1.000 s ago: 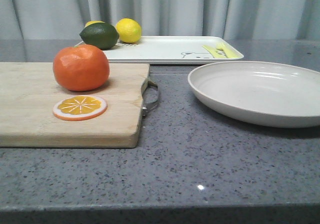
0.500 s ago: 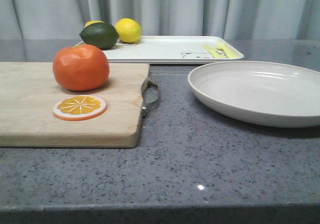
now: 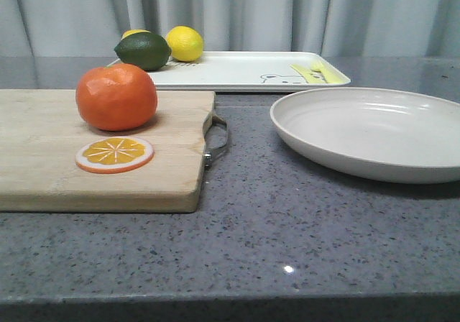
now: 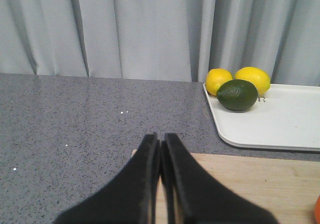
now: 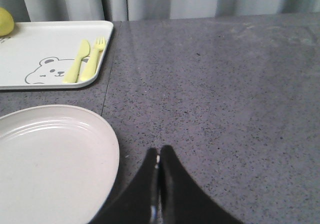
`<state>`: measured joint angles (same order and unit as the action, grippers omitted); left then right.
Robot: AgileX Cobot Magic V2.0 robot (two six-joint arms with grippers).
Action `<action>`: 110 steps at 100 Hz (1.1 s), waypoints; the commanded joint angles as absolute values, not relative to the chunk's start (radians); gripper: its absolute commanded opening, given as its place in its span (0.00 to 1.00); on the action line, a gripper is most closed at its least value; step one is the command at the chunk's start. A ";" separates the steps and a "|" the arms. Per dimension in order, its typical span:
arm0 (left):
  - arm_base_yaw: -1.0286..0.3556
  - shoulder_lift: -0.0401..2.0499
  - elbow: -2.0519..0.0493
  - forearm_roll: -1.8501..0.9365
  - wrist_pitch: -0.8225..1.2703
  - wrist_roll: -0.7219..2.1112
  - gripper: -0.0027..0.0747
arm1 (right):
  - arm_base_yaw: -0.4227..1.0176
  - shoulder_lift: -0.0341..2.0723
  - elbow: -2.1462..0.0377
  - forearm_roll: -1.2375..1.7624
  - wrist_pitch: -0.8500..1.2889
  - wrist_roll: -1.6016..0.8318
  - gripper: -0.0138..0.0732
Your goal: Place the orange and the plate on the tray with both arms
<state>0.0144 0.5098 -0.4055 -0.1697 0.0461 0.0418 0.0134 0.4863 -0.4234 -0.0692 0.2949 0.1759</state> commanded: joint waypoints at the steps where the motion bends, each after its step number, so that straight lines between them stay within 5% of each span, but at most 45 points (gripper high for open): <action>1: 0.016 0.530 -0.446 -0.179 -0.057 0.034 0.01 | 0.008 0.549 -0.493 -0.081 0.232 0.173 0.09; 57: 0.016 0.636 -0.566 -0.186 0.009 0.034 0.05 | 0.008 0.582 -0.502 -0.037 0.184 0.177 0.09; 64: 0.016 0.663 -0.591 -0.186 0.012 0.034 0.16 | 0.008 0.587 -0.502 -0.037 0.184 0.177 0.09; 88: 0.016 0.747 -0.656 -0.206 0.064 0.034 0.79 | 0.008 0.587 -0.502 -0.037 0.184 0.177 0.09; 110: -0.037 0.875 -0.813 -0.235 0.317 0.034 0.86 | 0.008 0.587 -0.502 -0.037 0.179 0.177 0.09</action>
<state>-0.0044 0.8308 -0.7263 -0.2165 0.2933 0.0383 0.0134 0.5775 -0.4654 -0.0346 0.2580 0.1782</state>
